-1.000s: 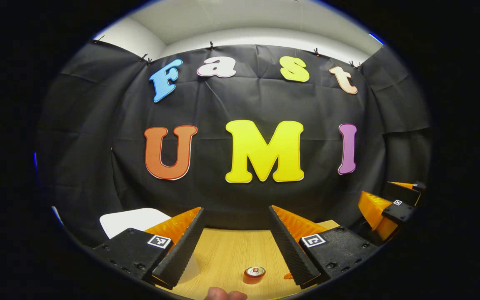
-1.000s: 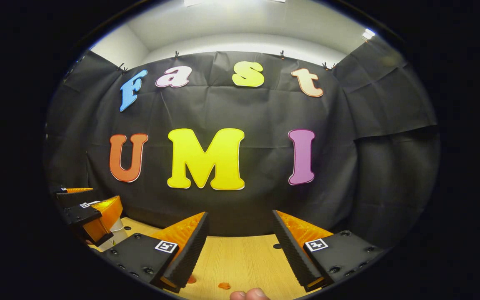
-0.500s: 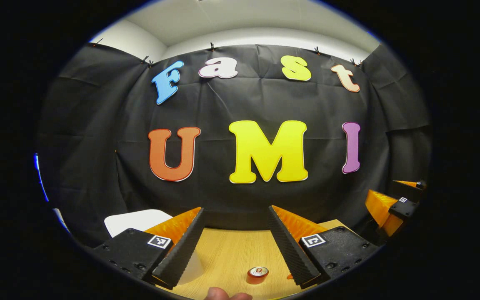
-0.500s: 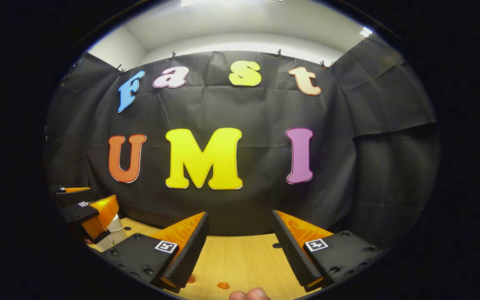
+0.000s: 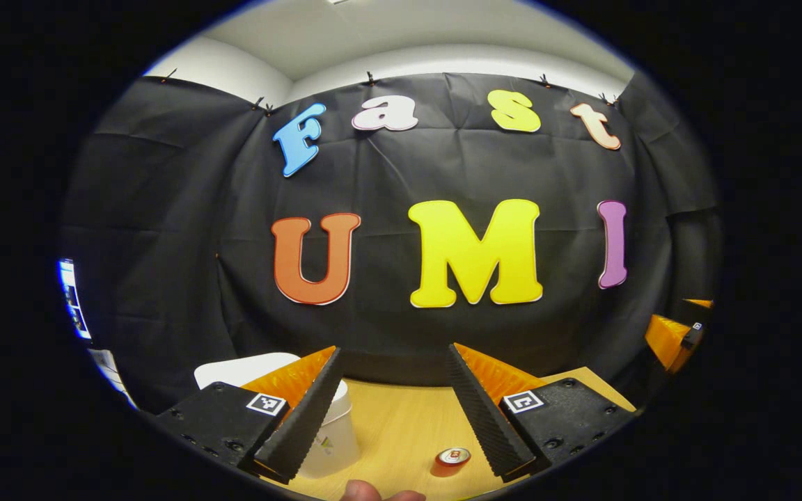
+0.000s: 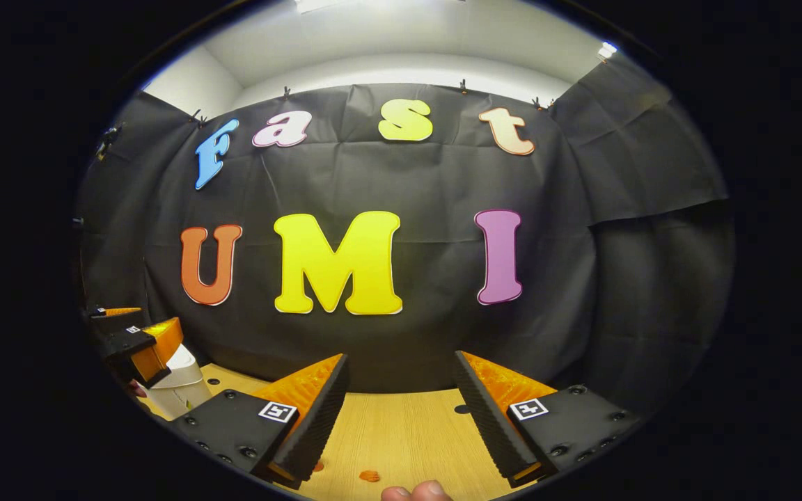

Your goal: Press the lid of the desktop garbage bin to open it, pick up the crumpled paper on the desktop and throw it into the bin, then pick up the pop can on the desktop and drop it into the bin, and finally close the garbage bin lid.

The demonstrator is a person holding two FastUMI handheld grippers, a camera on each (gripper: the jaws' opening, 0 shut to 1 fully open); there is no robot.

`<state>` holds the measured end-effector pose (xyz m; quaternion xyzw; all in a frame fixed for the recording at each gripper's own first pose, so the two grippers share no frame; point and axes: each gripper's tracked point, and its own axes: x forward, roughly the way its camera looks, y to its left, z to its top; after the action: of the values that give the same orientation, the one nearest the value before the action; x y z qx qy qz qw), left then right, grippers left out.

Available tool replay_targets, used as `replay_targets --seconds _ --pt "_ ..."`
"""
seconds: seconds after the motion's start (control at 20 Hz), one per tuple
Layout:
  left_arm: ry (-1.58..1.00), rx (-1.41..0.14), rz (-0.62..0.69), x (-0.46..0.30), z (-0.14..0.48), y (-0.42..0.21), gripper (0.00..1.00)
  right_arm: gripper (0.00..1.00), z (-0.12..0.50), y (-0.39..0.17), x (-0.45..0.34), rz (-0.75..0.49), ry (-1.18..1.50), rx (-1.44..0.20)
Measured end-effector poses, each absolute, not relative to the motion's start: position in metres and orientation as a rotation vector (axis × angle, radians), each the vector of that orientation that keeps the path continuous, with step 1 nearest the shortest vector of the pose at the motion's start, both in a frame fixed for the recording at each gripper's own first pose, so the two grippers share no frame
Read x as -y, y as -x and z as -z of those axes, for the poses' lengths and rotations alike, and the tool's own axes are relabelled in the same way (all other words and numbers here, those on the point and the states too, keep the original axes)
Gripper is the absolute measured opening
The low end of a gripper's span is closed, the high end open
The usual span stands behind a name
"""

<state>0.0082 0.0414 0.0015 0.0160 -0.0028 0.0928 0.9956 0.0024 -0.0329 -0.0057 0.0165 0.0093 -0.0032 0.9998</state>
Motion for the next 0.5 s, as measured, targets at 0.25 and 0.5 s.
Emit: replay_targets --seconds 0.25,0.5 --pt "-0.022 -0.021 -0.333 -0.09 0.003 -0.014 0.97 0.92 0.01 -0.006 0.033 -0.014 -0.025 -0.04" --pt "-0.009 -0.098 -0.49 -0.143 0.026 -0.021 0.96 0.95 0.011 -0.006 0.029 -0.044 0.001 -0.05"
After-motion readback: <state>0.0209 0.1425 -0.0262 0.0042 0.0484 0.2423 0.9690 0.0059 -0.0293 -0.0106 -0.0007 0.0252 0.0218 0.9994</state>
